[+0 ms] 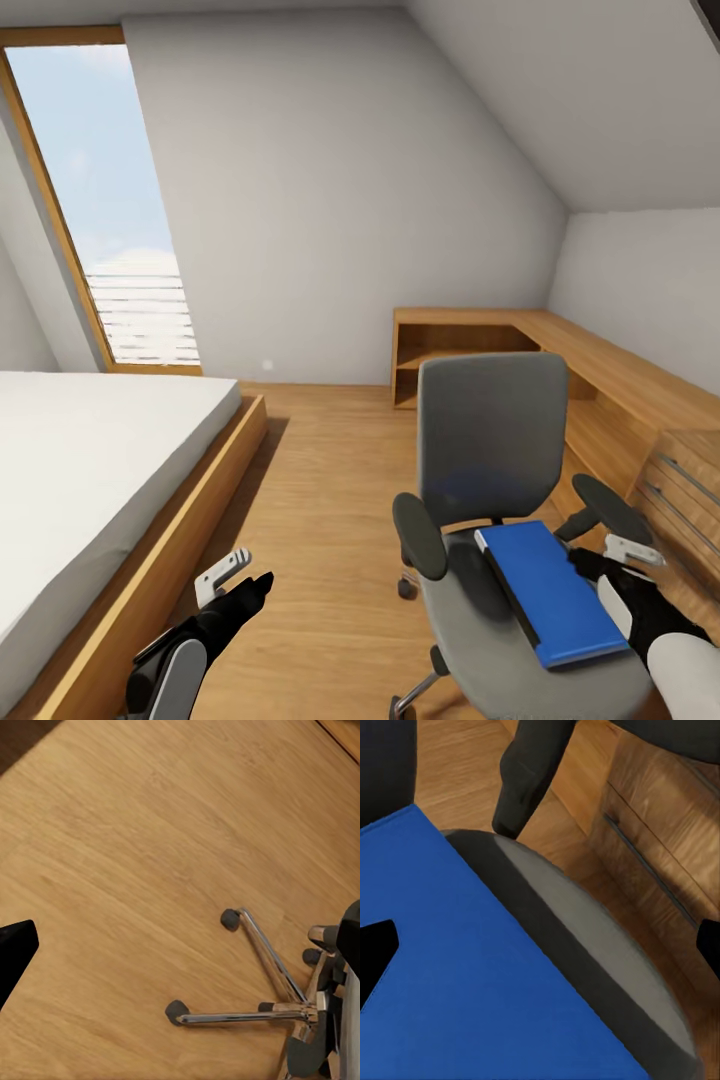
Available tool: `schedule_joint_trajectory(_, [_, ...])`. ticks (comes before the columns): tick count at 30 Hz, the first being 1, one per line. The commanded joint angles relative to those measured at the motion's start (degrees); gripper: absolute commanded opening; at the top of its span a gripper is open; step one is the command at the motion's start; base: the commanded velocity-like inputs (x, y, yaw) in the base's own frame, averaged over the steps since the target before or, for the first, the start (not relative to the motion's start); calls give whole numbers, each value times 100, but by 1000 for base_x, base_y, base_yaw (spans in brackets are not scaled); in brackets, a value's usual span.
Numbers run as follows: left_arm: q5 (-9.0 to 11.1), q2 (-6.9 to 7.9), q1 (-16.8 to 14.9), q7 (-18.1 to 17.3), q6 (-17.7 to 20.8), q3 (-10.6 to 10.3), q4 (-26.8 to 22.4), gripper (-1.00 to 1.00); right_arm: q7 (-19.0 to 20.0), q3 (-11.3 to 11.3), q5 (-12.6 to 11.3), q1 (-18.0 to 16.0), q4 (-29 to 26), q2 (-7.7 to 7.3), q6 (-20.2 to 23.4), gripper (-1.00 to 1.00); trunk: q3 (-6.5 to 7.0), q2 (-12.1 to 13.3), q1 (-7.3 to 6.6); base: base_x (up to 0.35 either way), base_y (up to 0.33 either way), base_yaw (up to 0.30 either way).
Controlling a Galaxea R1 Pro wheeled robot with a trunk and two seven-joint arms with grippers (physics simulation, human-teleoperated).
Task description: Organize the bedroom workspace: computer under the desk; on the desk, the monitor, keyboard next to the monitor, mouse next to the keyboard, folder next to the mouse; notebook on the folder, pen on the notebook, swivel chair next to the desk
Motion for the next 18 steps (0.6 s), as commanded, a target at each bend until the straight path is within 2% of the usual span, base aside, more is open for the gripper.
schedule_joint_trajectory(1, [60,-4,-4,46,18,6,-8,100,-16,4,19,-101,162,-2,-57,100,-25,-45,22,0,0,0])
schedule_joint_trajectory(6, [56,-8,-4,46,17,-1,-8,100,-14,4,227,-453,704,-10,-317,100,-114,-245,132,0,0,0])
schedule_joint_trajectory(15, [40,-12,-4,54,2,-4,-8,100,-2,-44,195,-530,812,-63,-344,100,-276,-606,330,0,0,0])
schedule_joint_trajectory(17, [39,-13,-4,55,0,-4,-8,100,315,-167,-459,-531,813,-188,-268,100,-312,-687,374,0,0,0])
schedule_joint_trajectory(18, [39,-13,-4,55,0,-4,-8,100,408,-178,-580,-531,813,-217,-226,100,-330,-727,395,0,0,0])
